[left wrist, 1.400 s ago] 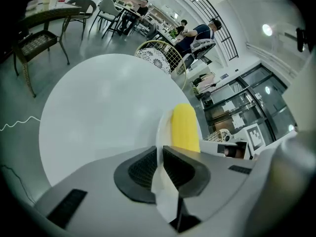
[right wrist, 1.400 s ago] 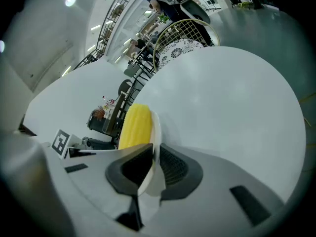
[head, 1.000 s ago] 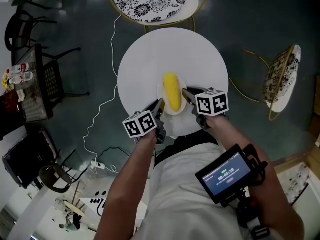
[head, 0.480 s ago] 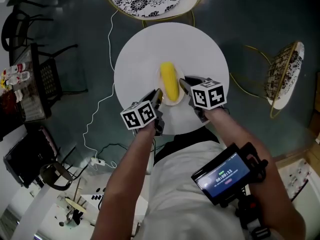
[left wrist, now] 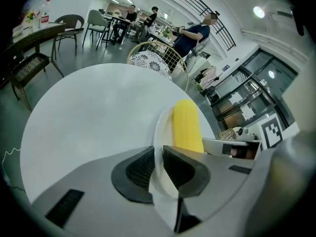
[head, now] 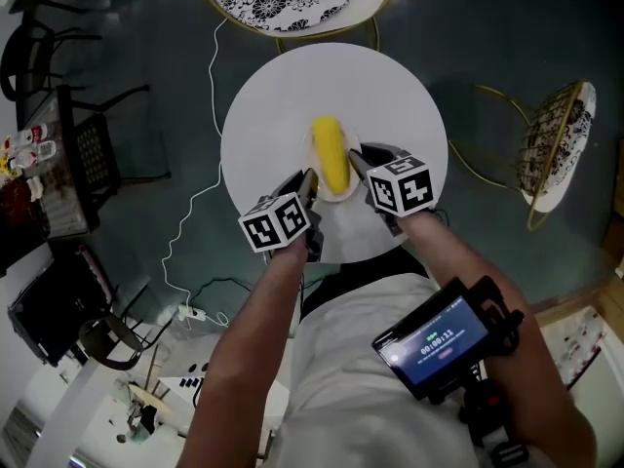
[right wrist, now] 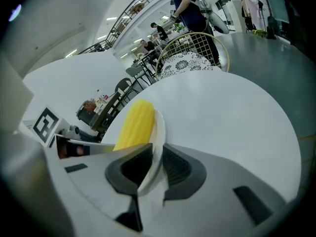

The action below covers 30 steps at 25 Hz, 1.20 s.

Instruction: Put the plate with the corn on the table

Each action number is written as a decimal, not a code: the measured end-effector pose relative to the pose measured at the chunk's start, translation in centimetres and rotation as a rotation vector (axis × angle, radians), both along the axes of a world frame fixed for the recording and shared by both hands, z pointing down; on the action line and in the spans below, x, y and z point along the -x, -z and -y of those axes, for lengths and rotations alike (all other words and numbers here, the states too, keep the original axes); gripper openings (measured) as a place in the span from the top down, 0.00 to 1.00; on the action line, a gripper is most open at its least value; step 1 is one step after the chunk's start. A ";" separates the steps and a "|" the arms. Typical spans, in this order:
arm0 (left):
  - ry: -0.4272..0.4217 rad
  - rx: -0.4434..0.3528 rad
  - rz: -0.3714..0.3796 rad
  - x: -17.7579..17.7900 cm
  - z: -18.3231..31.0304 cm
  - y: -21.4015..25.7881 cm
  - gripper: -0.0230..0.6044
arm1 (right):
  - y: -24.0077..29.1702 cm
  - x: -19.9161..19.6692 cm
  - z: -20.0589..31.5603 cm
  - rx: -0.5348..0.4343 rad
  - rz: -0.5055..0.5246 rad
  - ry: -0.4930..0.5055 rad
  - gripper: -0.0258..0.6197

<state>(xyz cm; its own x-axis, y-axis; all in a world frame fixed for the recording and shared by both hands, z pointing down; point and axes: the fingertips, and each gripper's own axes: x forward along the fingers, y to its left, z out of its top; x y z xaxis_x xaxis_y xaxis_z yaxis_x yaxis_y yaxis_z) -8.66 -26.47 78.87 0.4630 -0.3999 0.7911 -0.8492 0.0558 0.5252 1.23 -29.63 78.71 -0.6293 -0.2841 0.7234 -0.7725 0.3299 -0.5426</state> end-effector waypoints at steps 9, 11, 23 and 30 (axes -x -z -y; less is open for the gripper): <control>0.036 -0.020 0.038 -0.1 0.0 0.0 0.90 | -0.2 -0.4 0.0 -0.058 -0.052 -0.023 0.88; 0.038 -0.036 0.046 0.0 0.2 0.2 0.90 | -0.1 -0.6 0.2 -0.075 -0.057 -0.040 0.87; 0.057 -0.096 0.046 2.2 -0.4 2.2 0.90 | 1.0 -3.0 0.8 -0.099 -0.054 -0.150 0.87; 0.050 -0.138 0.040 2.1 -1.7 4.2 0.91 | 2.1 -3.8 -0.6 -0.097 -0.046 -0.170 0.95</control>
<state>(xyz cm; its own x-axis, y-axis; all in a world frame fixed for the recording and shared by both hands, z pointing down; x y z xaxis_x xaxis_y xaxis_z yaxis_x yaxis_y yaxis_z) -10.71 -24.74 74.71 0.4093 -0.5277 0.7443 -0.8675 0.0277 0.4966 4.99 -29.00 76.64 -0.5335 -0.4528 0.7144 -0.8446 0.2416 -0.4777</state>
